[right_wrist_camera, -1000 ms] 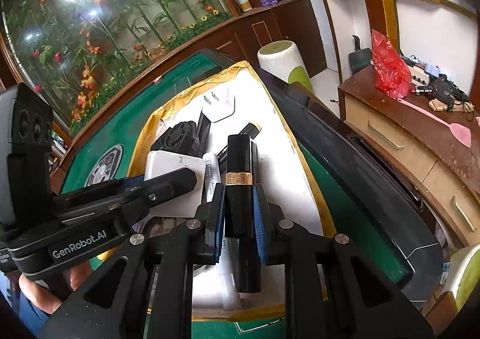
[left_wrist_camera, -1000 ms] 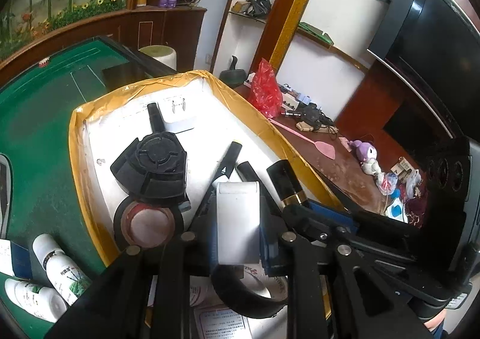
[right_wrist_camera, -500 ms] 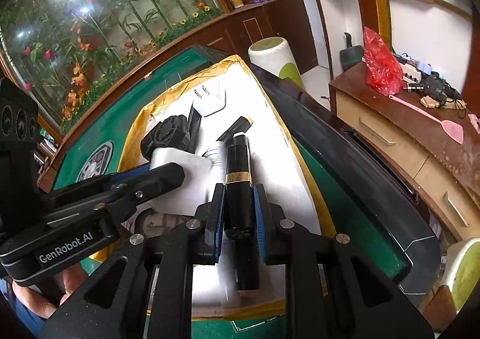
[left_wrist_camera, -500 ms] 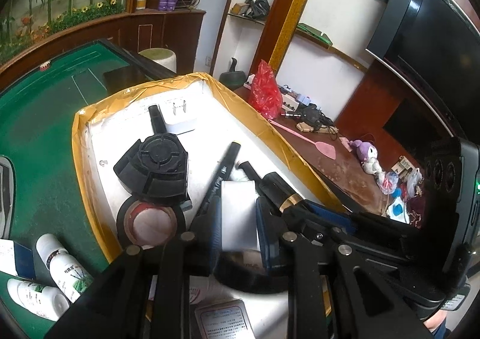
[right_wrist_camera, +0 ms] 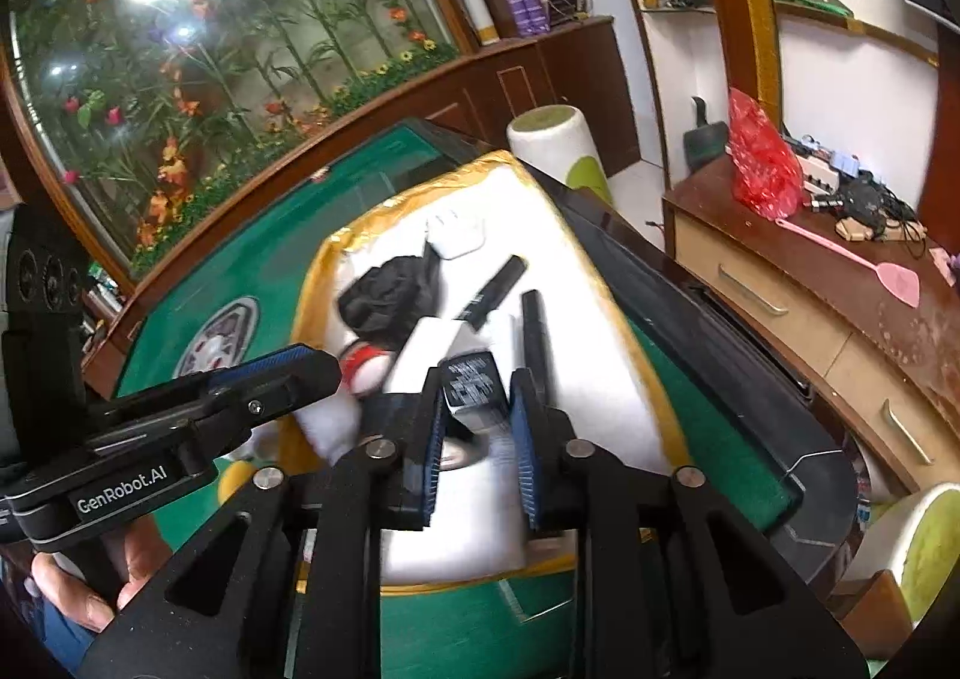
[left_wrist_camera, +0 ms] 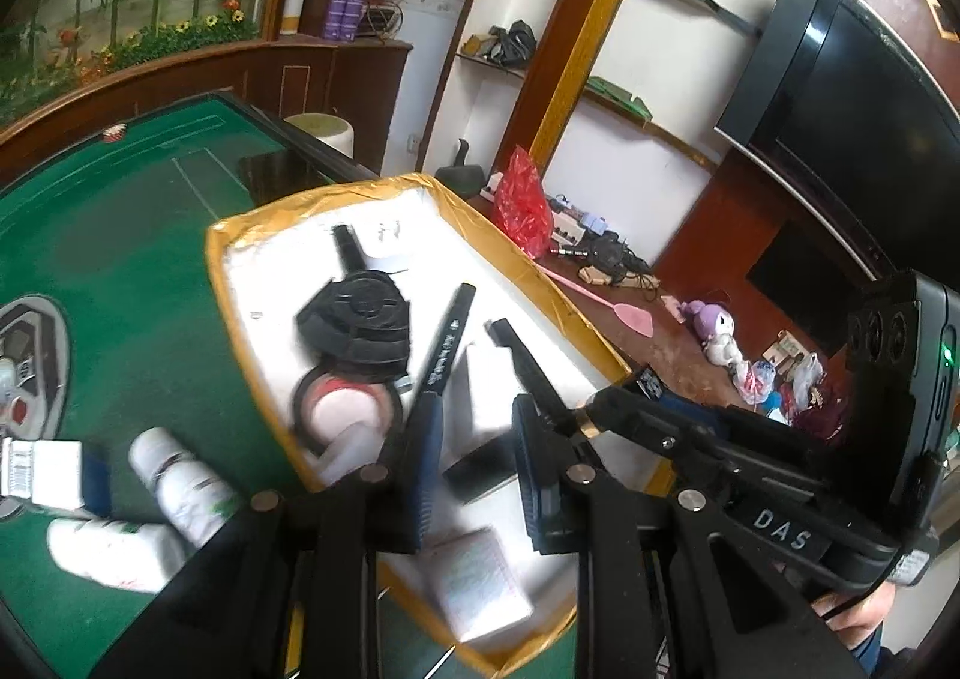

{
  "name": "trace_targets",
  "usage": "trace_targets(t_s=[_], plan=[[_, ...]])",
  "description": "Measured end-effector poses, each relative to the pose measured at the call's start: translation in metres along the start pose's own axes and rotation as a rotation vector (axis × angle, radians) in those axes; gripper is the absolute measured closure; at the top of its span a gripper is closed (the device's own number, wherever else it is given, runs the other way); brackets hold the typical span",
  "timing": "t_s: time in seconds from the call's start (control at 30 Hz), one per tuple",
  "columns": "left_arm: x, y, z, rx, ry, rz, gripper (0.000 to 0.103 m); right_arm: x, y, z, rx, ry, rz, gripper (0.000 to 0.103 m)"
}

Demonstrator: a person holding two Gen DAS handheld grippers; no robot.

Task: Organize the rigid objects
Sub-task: 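Open both tools to release the tube and plug into the tray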

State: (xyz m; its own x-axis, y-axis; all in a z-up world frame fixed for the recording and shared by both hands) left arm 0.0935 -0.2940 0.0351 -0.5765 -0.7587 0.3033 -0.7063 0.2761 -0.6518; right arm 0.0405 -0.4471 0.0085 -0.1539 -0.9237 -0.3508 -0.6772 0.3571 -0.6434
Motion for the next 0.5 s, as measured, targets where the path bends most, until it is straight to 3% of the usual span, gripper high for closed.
trace_targets(t_s=[0.27, 0.5], plan=[[-0.065, 0.013, -0.049, 0.059, -0.068, -0.067, 0.079, -0.039, 0.007, -0.007, 0.003, -0.021, -0.071, 0.071], [-0.129, 0.027, -0.069, 0.067, -0.111, -0.166, 0.079, -0.036, 0.006, -0.001, -0.008, 0.009, -0.039, 0.071]])
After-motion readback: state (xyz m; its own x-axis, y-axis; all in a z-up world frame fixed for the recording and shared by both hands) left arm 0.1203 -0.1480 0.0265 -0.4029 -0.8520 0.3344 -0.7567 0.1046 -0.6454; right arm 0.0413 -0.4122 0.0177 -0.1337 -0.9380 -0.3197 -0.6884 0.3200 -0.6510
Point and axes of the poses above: each gripper's, at about its wrist camera, not at the fingertips, and z roughly the way its jaws point, x to its right, y to its underside, the point moved 7 cm from there along z, roughly the way its jaws point, and after that the axes turned 2 degrees about -x, right-handed, at the moved point
